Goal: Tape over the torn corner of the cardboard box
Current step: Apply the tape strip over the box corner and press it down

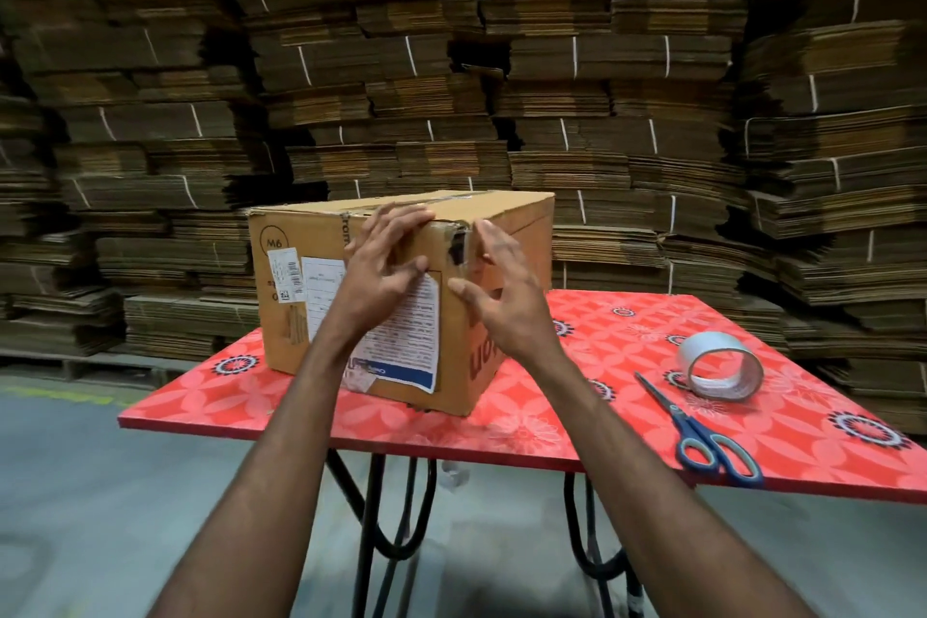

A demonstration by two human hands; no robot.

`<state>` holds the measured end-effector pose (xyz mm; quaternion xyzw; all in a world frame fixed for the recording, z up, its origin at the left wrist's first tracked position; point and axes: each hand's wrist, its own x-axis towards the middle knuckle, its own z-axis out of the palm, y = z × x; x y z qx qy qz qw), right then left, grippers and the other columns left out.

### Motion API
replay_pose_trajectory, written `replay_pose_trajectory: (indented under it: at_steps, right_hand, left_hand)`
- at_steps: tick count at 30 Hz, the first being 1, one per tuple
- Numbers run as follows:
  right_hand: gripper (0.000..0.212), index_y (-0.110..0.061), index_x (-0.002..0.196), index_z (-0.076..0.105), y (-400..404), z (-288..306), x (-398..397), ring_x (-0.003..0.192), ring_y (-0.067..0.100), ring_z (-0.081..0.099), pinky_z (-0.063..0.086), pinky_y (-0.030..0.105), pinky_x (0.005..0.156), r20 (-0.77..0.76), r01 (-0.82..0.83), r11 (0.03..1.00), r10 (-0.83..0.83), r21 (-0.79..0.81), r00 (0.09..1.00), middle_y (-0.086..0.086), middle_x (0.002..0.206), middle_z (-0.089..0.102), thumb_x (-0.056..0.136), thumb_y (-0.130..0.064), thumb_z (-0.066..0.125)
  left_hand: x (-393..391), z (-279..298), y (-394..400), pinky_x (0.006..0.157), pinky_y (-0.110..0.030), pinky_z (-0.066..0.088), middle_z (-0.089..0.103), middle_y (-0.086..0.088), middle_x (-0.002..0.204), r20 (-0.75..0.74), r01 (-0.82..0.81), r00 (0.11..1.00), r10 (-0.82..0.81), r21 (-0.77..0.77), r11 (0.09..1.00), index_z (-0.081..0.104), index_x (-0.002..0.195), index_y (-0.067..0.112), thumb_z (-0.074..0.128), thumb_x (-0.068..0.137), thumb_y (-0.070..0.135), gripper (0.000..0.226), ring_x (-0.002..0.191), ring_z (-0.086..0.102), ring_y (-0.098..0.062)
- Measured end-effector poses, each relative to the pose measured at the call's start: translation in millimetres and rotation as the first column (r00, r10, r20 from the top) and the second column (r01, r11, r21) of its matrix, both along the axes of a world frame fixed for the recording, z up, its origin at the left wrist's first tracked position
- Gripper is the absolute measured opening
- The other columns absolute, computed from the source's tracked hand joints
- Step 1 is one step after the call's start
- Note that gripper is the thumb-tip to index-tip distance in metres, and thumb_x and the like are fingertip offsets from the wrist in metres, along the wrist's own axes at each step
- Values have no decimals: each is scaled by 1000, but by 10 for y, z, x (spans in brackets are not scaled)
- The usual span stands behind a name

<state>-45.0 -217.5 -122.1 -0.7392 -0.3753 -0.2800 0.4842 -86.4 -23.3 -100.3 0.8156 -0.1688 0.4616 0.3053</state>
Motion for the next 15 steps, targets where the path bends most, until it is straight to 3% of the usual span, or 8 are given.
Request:
replay_pose_trajectory:
  at_steps: [3, 6, 10, 12, 15]
  right_hand:
    - [72, -30, 156, 36, 228, 55, -39, 144, 7, 32, 31, 32, 117, 26, -61, 995, 64, -82, 998, -6, 160, 34, 93, -34, 71]
    - [61, -22, 151, 47, 380, 173, -66, 132, 4, 40, 37, 29, 112, 56, -77, 994, 81, -82, 995, -2, 149, 45, 94, -30, 70]
    - [42, -22, 136, 61, 476, 262, -122, 113, 14, 56, 49, 31, 92, 194, 32, 999, -34, 14, 980, -1, 124, 57, 96, -34, 66]
    - [38, -23, 134, 61, 497, 210, -158, 108, 19, 55, 48, 35, 86, 424, 176, 982, -133, -65, 896, 3, 119, 58, 98, -35, 61]
    - [40, -26, 138, 61, 501, 45, -160, 106, 25, 52, 45, 42, 82, 696, 366, 914, -147, -176, 702, 5, 124, 59, 101, -38, 54]
  left_hand:
    - [-82, -44, 289, 114, -60, 23, 40, 20, 149, -59, -1, 998, -6, -126, 992, 50, 136, 39, 54, 91, 38, 46, 147, 21, -11]
    - [-137, -59, 442, 113, -59, 25, 38, 21, 150, -61, -70, 996, 61, -151, 986, 50, 136, 41, 47, 93, 55, 45, 148, 20, -10]
    - [-219, -68, 431, 114, -59, 21, 29, 28, 153, -94, -154, 985, 142, -130, 980, 44, 140, 45, 48, 94, 46, 47, 148, 13, -3]
    - [-252, -142, 341, 116, -59, 17, 26, 24, 157, -81, -220, 974, 210, -141, 965, 39, 146, 41, 50, 94, 41, 53, 148, 13, -2]
    - [-285, -381, 118, 115, -58, 21, 21, 17, 160, -15, -300, 953, 301, -137, 944, 33, 151, 34, 48, 97, 39, 56, 148, 18, -6]
